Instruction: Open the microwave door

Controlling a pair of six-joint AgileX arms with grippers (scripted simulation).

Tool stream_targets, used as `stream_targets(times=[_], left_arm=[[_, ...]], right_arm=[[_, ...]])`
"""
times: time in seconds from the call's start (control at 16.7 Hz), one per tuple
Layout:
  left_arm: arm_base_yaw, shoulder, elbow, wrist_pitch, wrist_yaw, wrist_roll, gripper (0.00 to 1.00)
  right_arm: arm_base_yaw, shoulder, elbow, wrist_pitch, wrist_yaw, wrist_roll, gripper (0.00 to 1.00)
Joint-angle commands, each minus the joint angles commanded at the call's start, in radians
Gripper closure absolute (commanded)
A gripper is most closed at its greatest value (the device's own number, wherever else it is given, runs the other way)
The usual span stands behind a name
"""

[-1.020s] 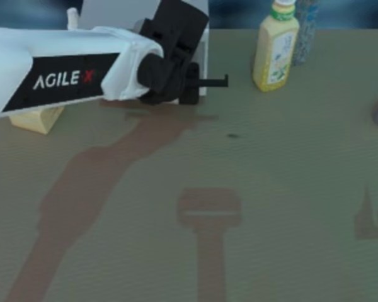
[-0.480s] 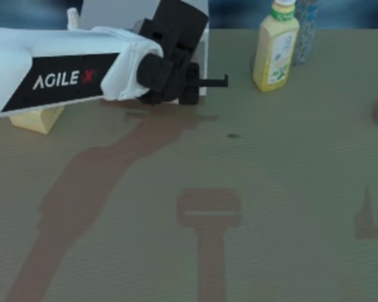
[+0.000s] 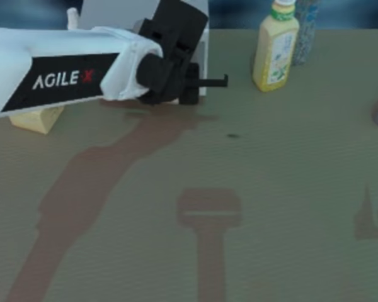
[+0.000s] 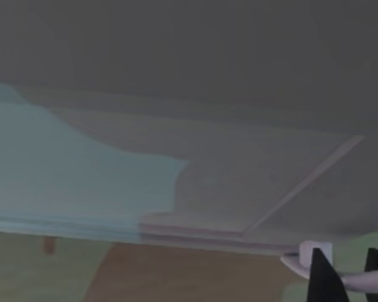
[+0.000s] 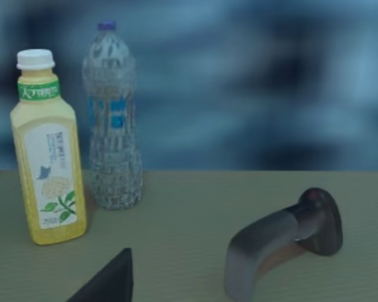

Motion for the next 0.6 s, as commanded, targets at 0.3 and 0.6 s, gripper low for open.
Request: stream_targets(times=[0.3, 0.6], left_arm=[[-0.008, 0.002, 0.005, 0.001, 0.007, -0.005, 1.0], [0.004, -0.026, -0.036, 0.025, 0.026, 0.031, 1.0]], right_arm=[[0.0, 0.0, 0.0, 0.0, 0.0, 0.0, 0.0], [0.0, 0.0, 0.0, 0.0, 0.0, 0.0, 0.0]])
